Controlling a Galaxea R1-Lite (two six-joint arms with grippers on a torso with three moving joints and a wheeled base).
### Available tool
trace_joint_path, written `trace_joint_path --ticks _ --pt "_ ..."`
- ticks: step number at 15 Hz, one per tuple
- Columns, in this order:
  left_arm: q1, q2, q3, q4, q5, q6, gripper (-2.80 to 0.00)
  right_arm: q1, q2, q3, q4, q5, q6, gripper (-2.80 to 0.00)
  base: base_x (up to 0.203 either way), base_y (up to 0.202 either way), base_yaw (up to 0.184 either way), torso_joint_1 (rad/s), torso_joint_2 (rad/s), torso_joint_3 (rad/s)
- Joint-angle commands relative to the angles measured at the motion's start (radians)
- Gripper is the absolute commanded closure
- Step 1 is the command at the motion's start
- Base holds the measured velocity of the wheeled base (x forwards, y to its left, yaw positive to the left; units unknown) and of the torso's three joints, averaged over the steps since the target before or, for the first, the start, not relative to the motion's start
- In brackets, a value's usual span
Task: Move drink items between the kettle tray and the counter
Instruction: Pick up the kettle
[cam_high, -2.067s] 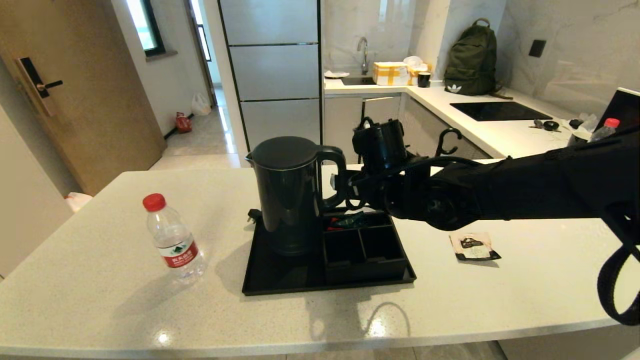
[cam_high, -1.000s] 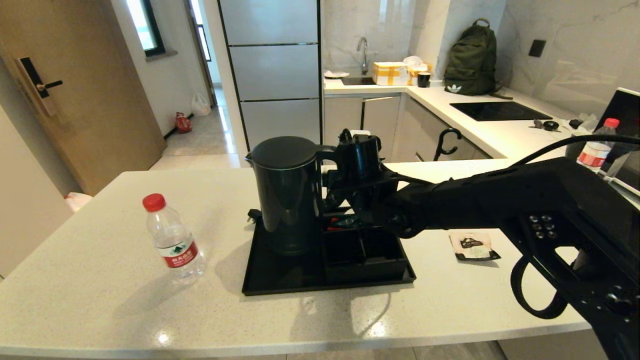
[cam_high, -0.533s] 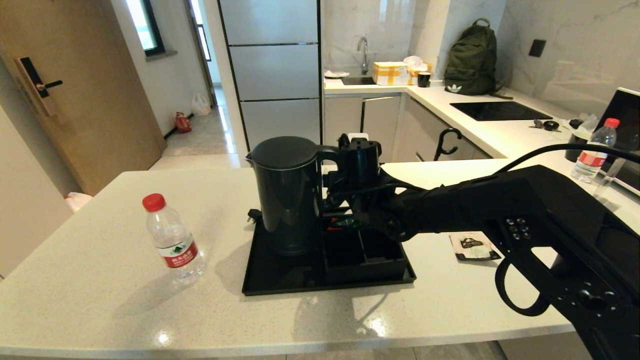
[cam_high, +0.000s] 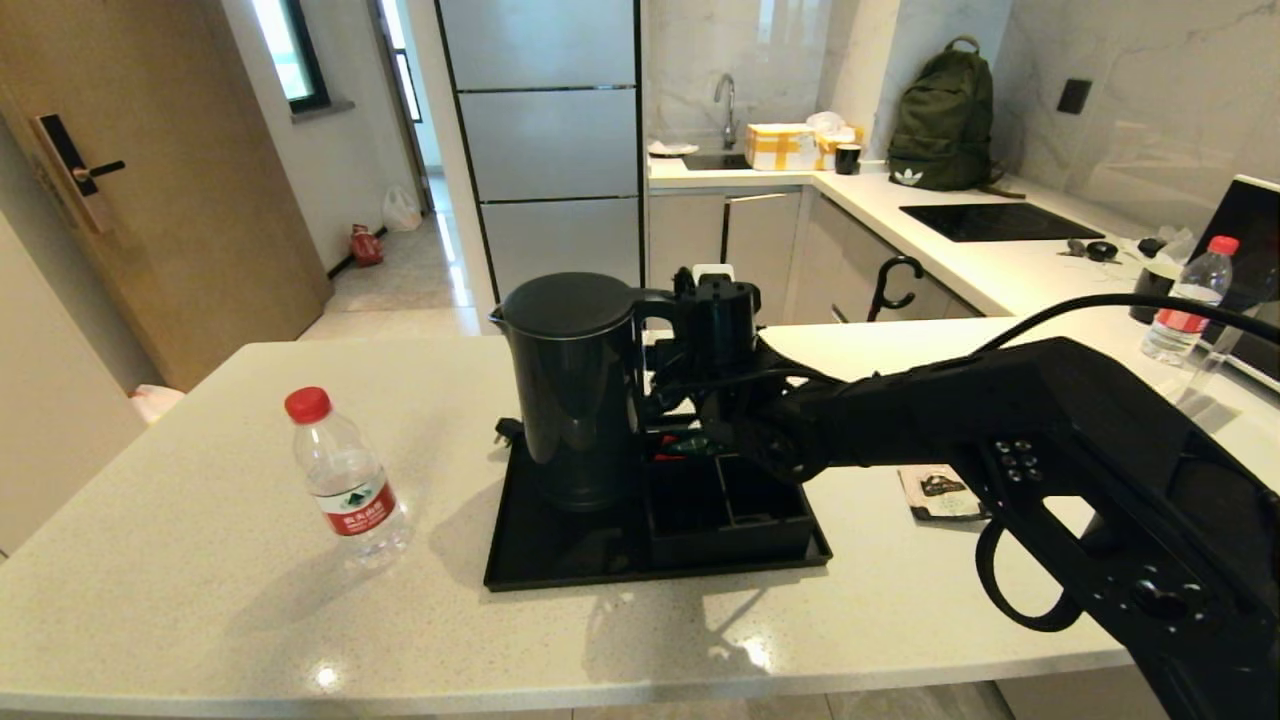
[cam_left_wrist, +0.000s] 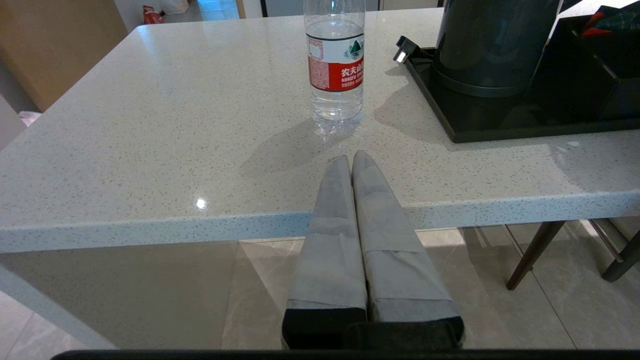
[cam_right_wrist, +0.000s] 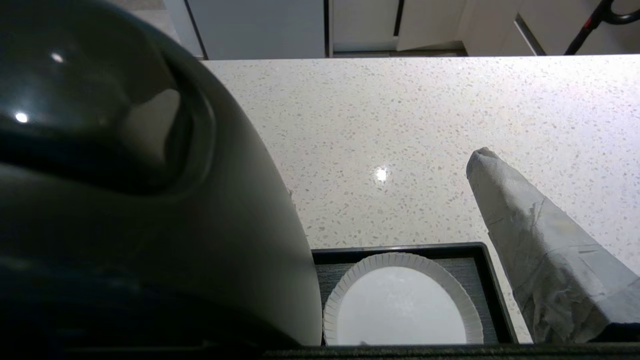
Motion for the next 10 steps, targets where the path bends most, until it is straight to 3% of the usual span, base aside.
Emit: trace_joint_path --ticks 1,10 --pt "0.000 0.000 0.000 0.000 0.000 0.000 0.00 -0.002 0.009 -0.013 -0.007 -0.012 -0.008 0.00 0.000 0.000 0.000 0.000 0.00 0.000" --pt "0.000 0.000 0.000 0.000 0.000 0.000 0.00 -0.002 -0.022 -0.045 0.038 -0.029 -0.009 0.00 0.000 0.000 0.000 0.000 0.00 0.000"
